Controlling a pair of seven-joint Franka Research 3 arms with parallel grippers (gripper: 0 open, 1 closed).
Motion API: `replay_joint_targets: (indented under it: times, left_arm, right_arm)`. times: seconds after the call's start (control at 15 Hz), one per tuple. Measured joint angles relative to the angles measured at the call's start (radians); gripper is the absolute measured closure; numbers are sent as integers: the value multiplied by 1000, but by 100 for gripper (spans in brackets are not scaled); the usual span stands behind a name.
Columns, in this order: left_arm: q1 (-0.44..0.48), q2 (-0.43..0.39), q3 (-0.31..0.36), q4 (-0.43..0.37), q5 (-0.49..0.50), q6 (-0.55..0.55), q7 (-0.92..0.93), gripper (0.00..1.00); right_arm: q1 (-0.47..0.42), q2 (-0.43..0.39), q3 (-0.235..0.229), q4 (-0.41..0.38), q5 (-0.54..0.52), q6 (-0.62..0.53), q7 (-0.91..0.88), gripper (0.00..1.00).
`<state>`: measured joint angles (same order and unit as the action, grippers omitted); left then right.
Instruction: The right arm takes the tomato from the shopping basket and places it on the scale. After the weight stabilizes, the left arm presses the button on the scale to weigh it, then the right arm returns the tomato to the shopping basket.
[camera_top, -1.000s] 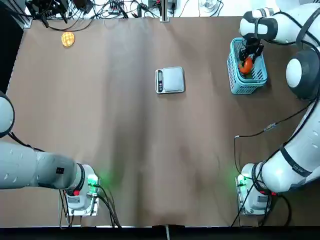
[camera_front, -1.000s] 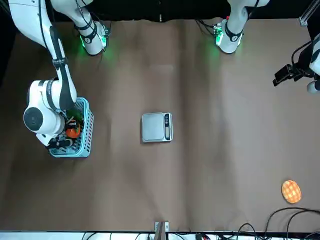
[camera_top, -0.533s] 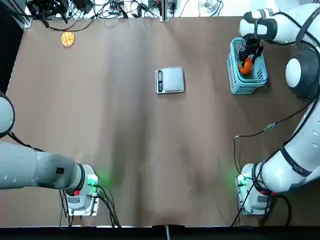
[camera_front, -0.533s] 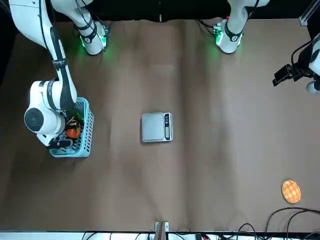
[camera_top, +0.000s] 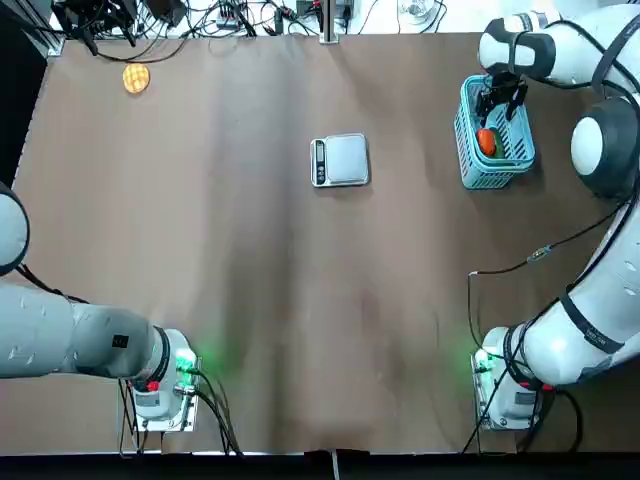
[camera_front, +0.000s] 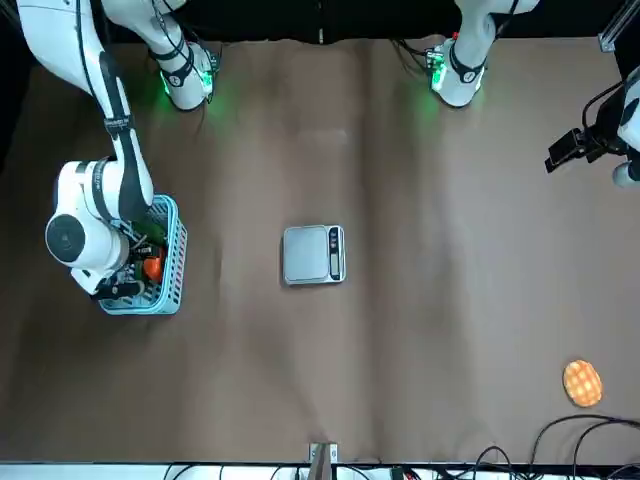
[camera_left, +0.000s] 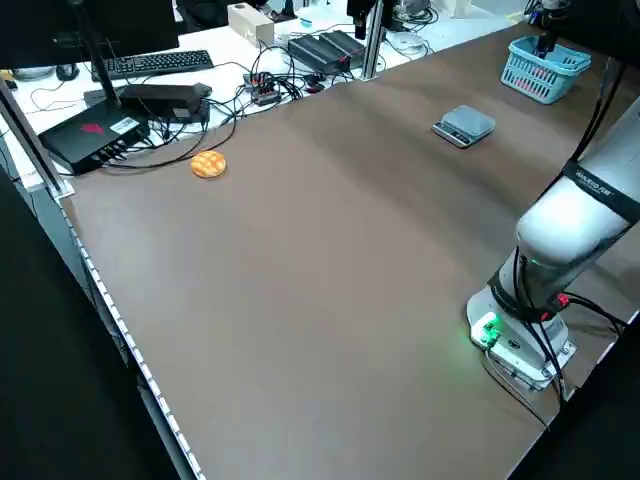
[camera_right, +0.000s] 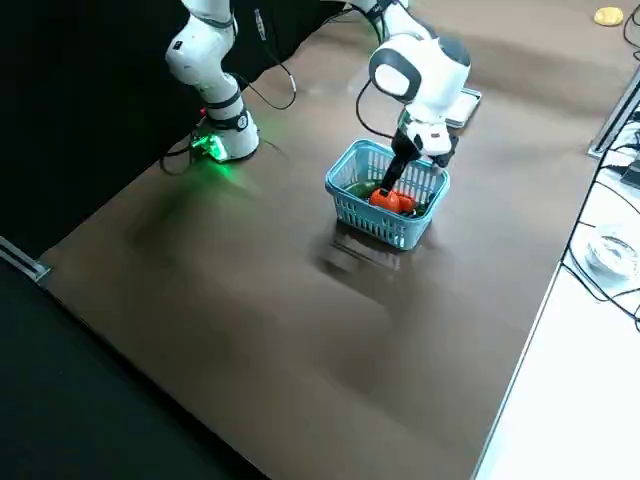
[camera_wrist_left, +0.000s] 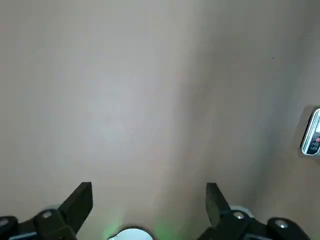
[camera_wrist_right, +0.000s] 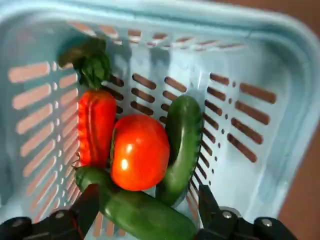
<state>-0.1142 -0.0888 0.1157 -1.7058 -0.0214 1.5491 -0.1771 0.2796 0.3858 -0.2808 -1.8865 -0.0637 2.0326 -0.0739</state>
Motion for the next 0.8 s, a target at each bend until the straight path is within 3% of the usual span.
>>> replay_joint_targets:
  times: [0.13, 0.2, 0.47, 0.8]
  left_arm:
    - [0, 0, 0, 0, 0, 0, 0, 0]
    - [0, 0, 0, 0, 0, 0, 0, 0]
    - [-1, 0, -1, 0, 0, -1, 0, 0]
    - [-1, 0, -2, 0, 0, -2, 0, 0]
  right_arm:
    - [0, -21, 0, 20, 0, 4, 1, 9]
    - [0, -40, 0, 36, 0, 4, 1, 2]
    - [0, -197, -1, 105, 4, -10, -1, 0]
    - [0, -342, -1, 120, 33, -181, -39, 0]
